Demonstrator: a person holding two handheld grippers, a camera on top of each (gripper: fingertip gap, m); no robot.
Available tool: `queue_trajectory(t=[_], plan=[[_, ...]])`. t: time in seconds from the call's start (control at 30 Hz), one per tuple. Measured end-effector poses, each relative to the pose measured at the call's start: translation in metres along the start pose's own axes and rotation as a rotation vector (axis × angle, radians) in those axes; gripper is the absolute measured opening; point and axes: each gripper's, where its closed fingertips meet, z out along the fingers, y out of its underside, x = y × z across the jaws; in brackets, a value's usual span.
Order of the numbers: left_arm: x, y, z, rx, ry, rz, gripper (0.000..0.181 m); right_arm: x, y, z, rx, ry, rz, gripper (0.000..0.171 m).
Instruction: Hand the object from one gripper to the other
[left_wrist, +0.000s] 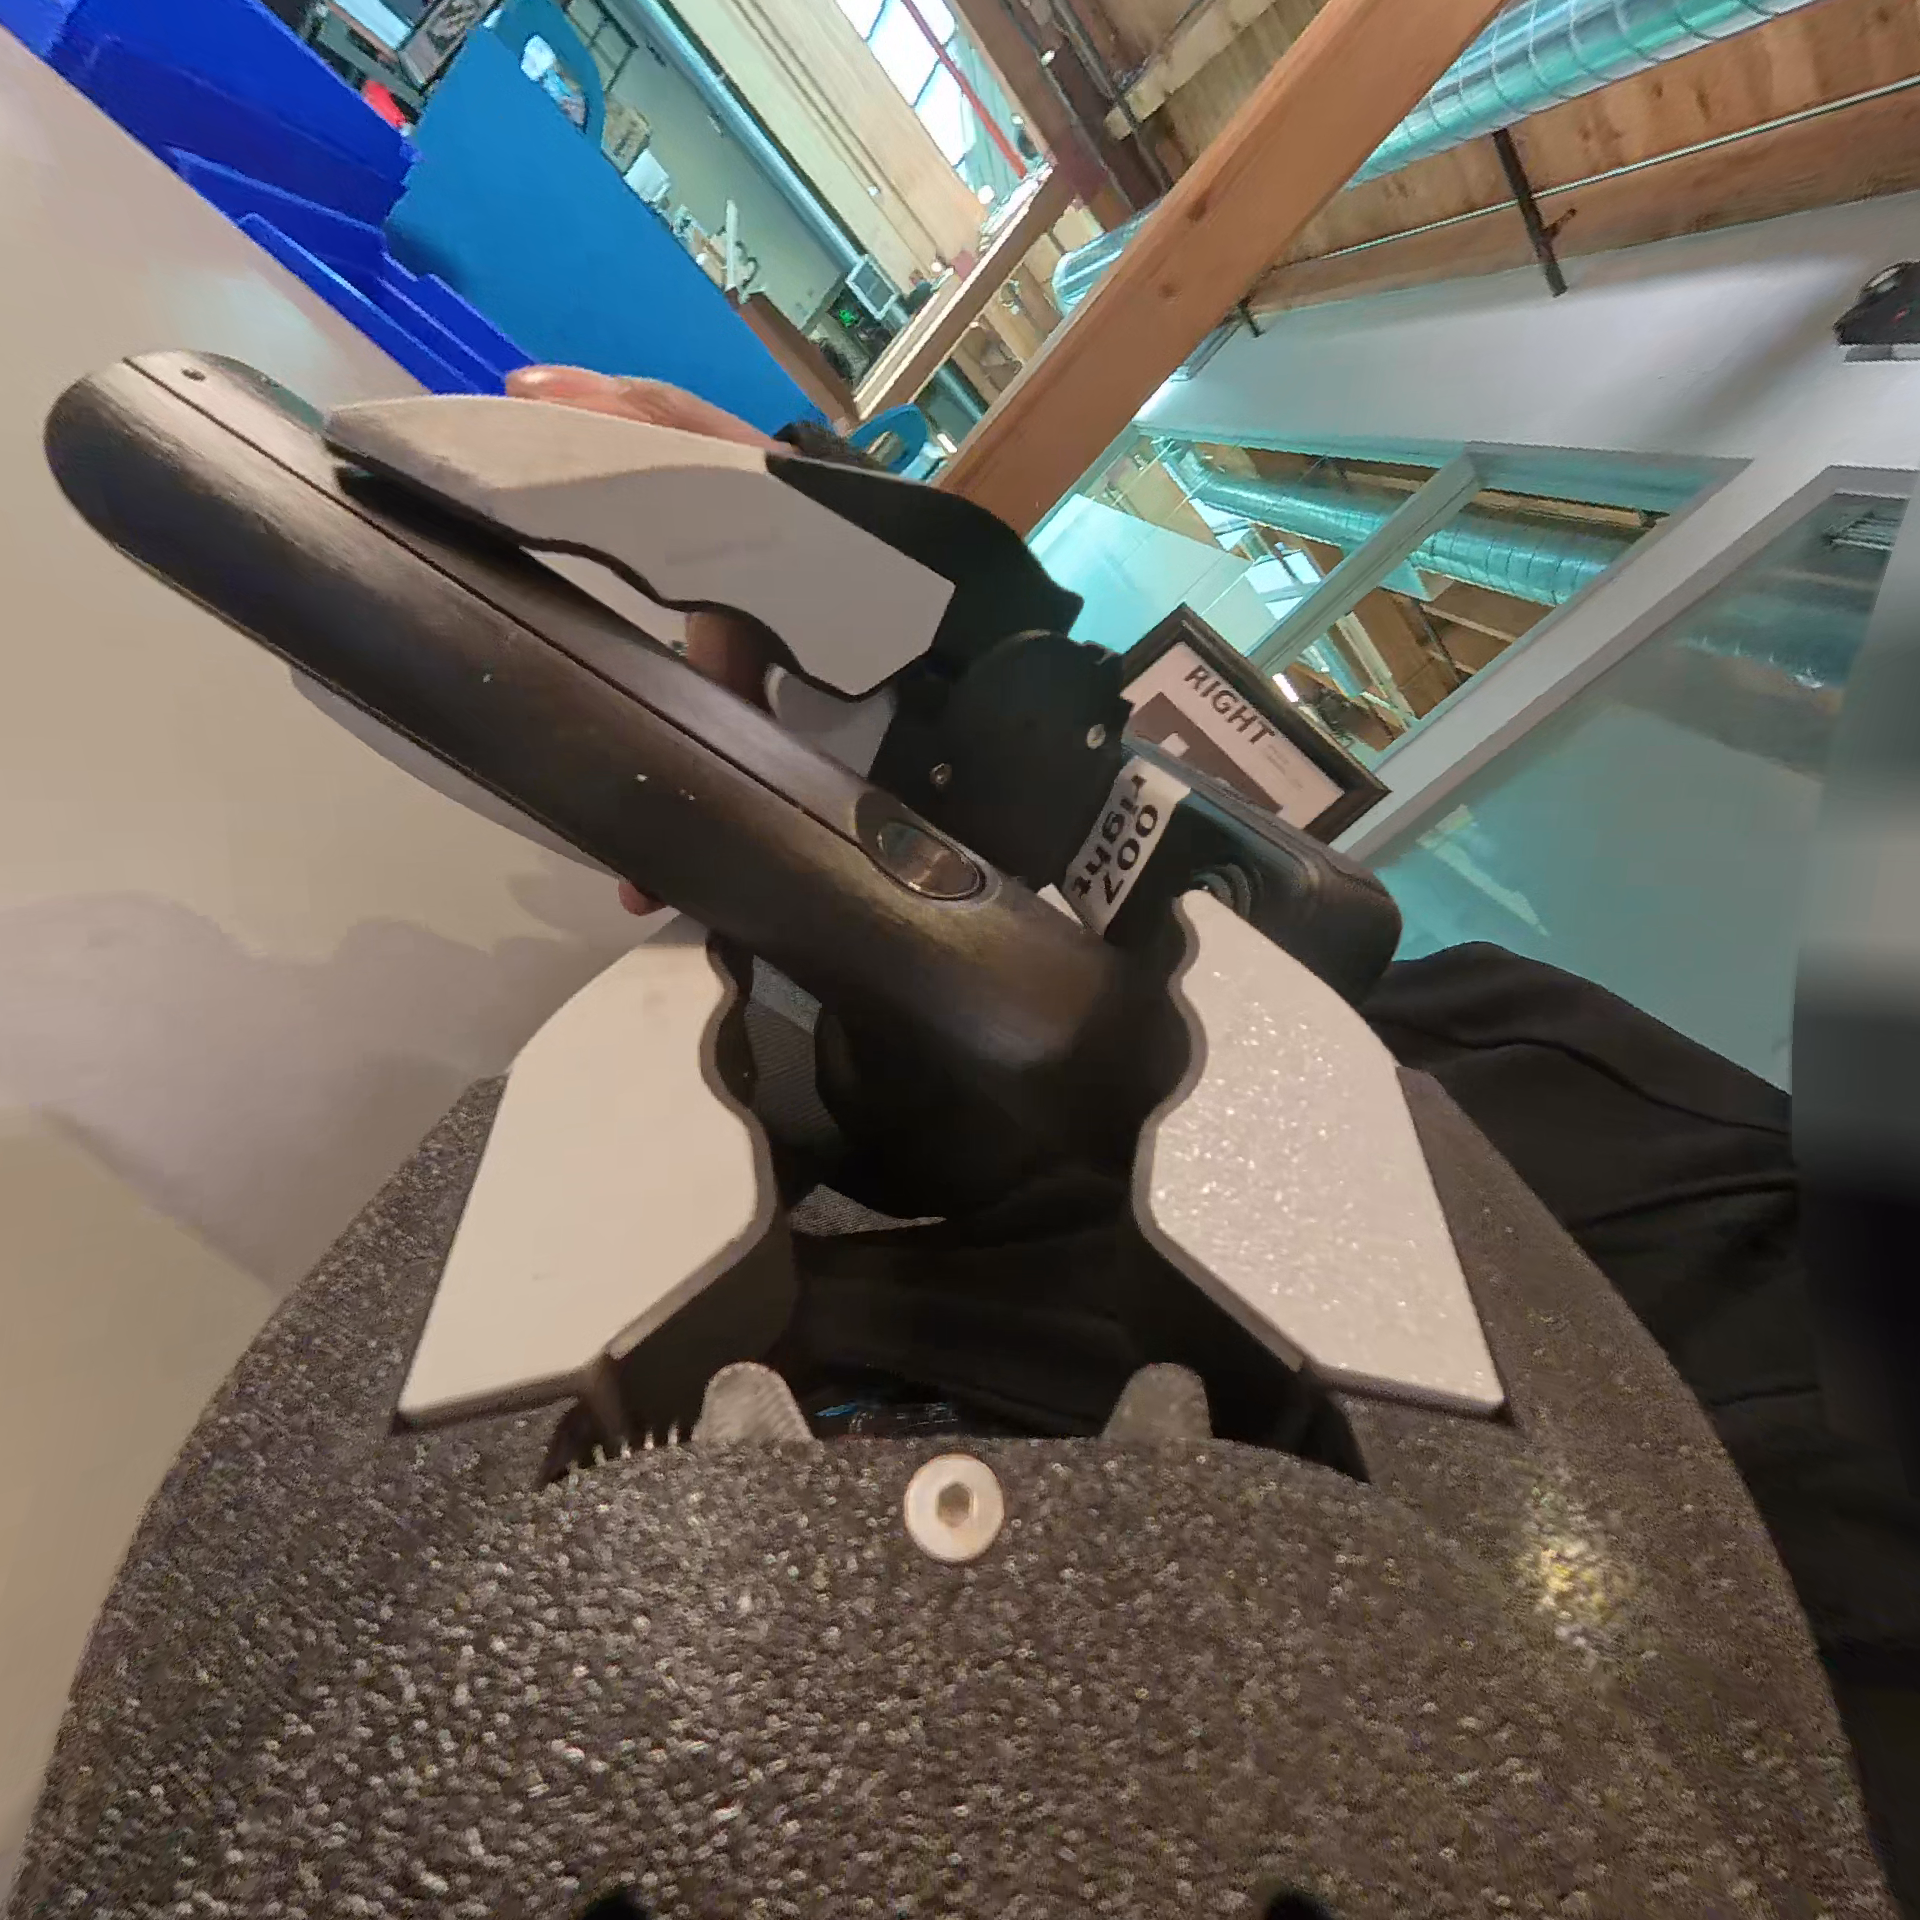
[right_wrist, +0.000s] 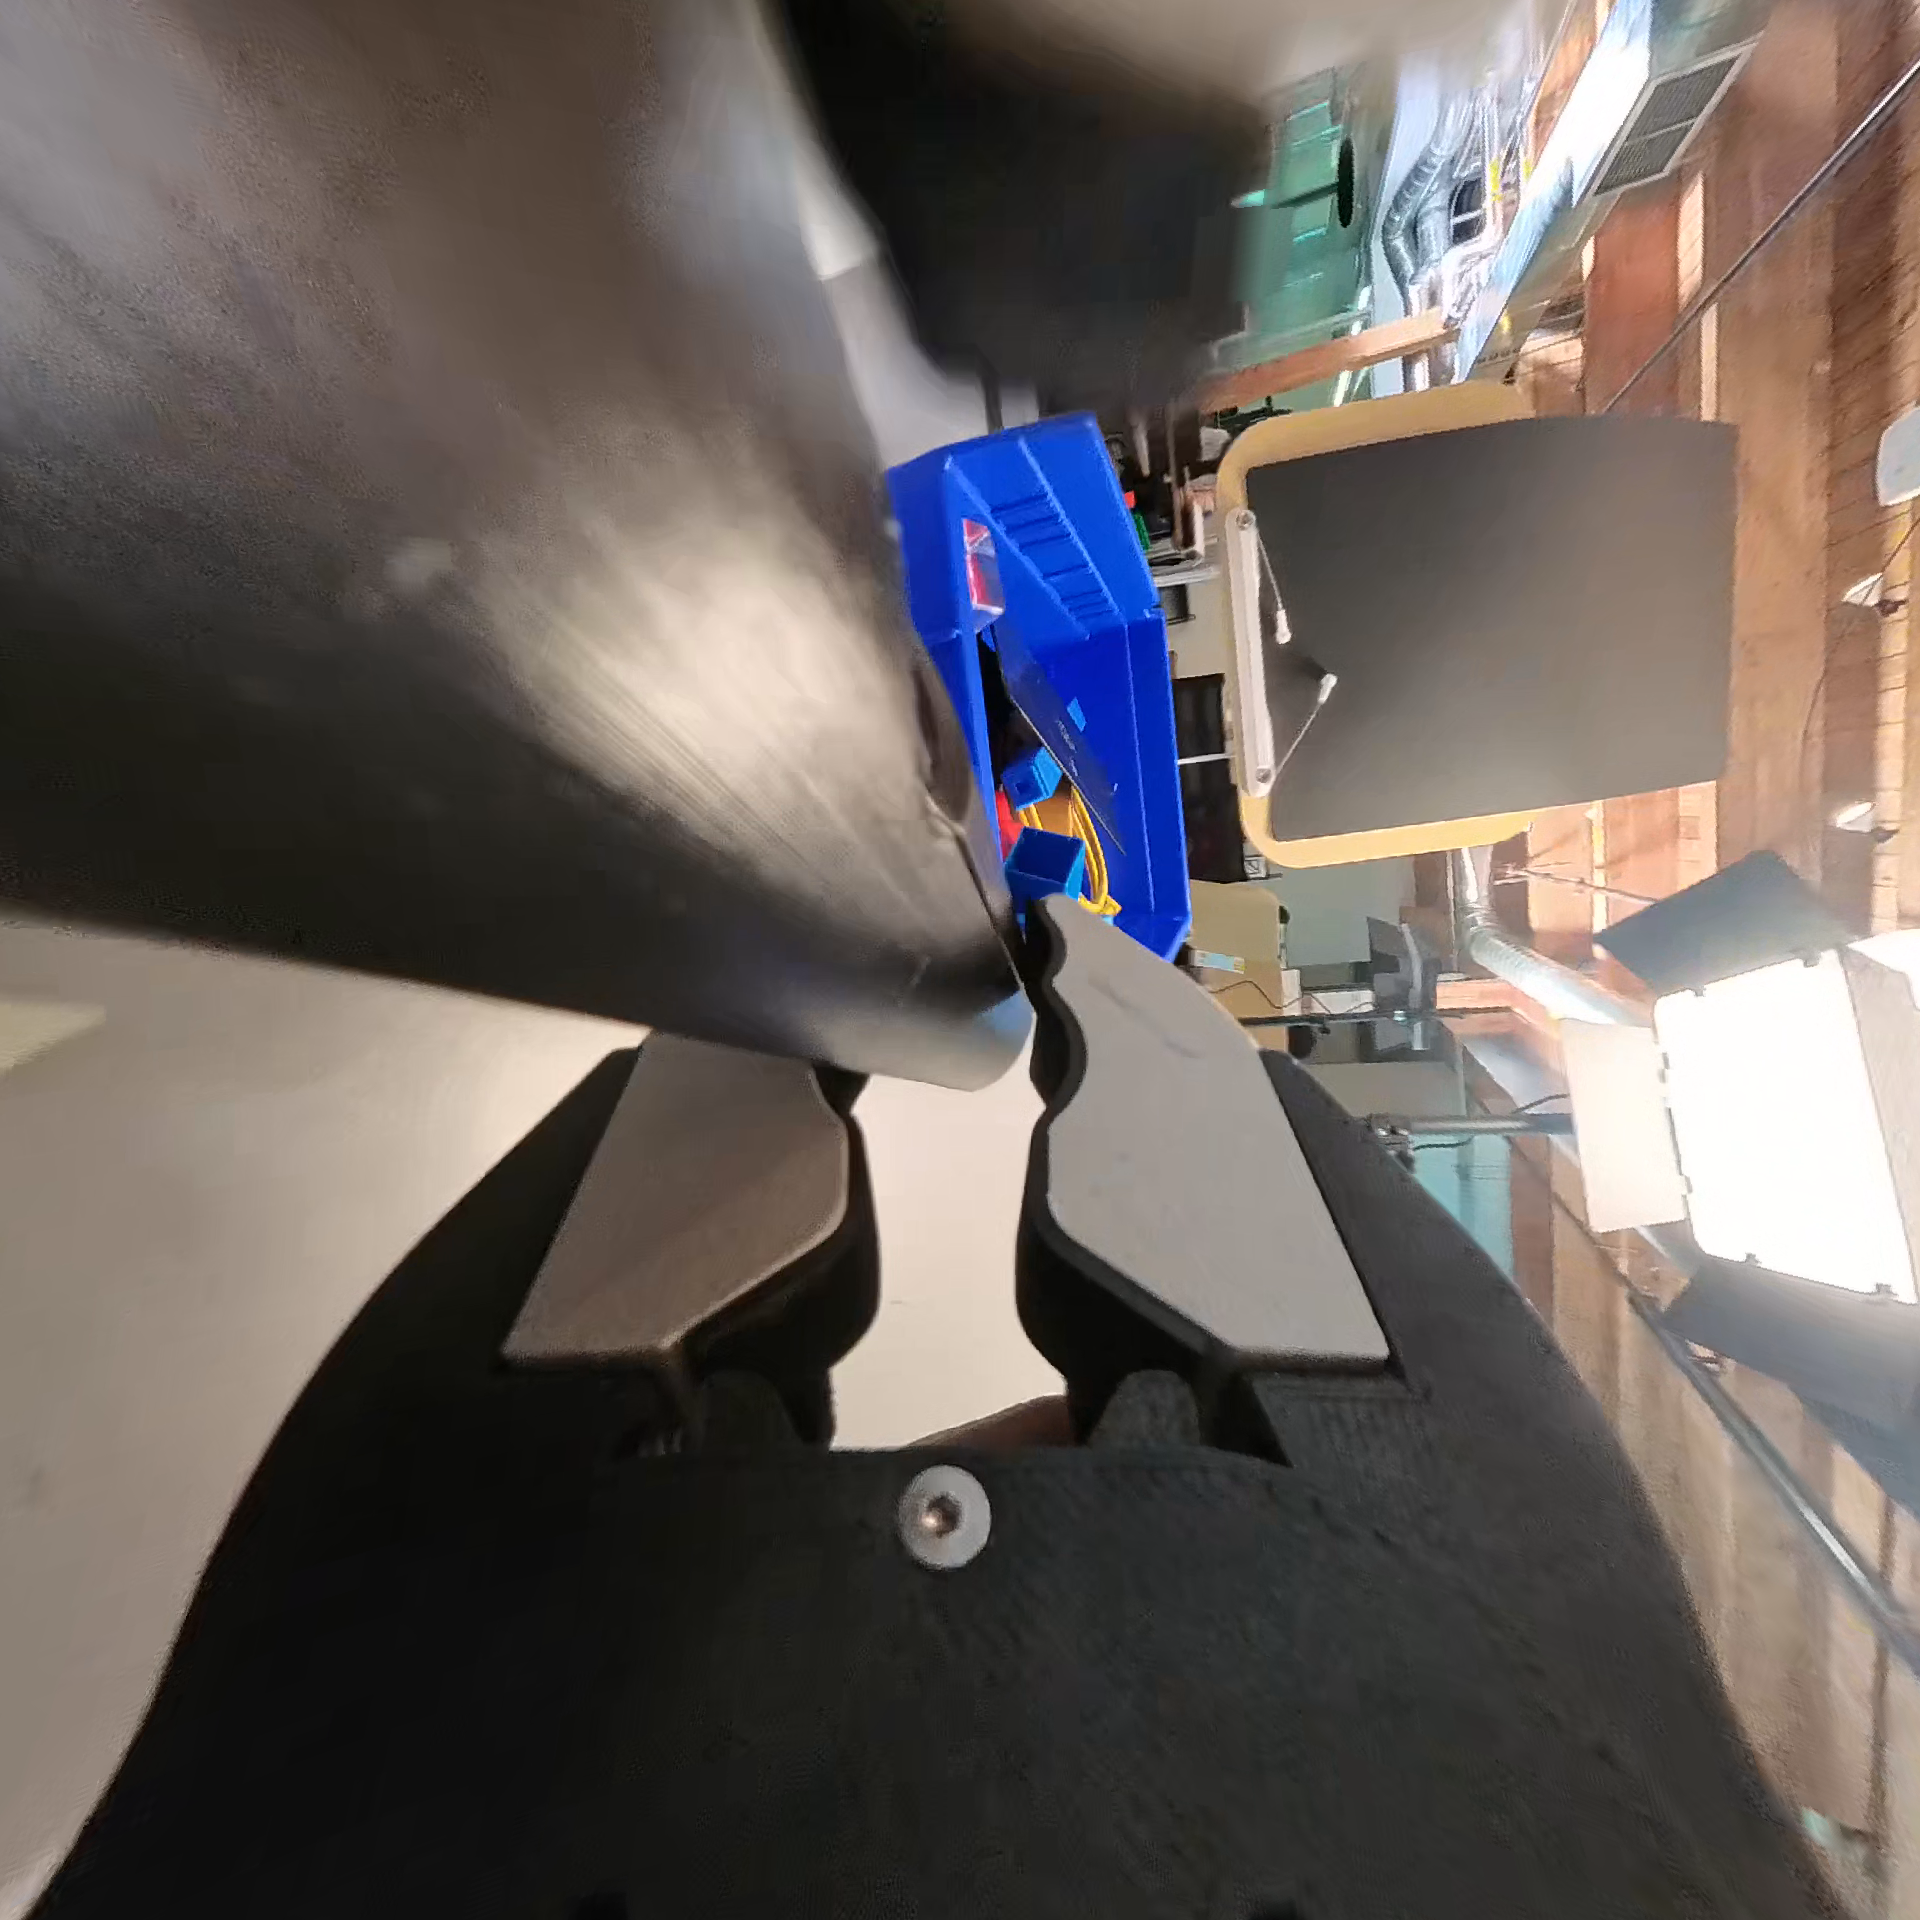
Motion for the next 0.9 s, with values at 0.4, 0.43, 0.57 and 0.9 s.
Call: queue_trajectory(t=[0.4, 0.43, 0.57, 0.9], plan=[[-0.007, -0.014, -0.012, 0.053, -0.077, 0.025, 0.080, 0.002, 0.008, 0.004, -0.020, 0.028, -0.020, 0.025], [-0.008, -0.013, -0.012, 0.049, -0.083, 0.024, 0.080, 0.001, 0.008, 0.004, -0.022, 0.030, -0.027, 0.025], [-0.015, -0.013, -0.014, 0.051, -0.143, 0.017, 0.080, -0.001, 0.015, 0.008, -0.056, 0.038, -0.069, 0.025], [-0.002, -0.036, -0.037, 0.122, -0.171, 0.172, 0.081, -0.001, 0.020, 0.008, -0.059, 0.019, -0.030, 0.025]])
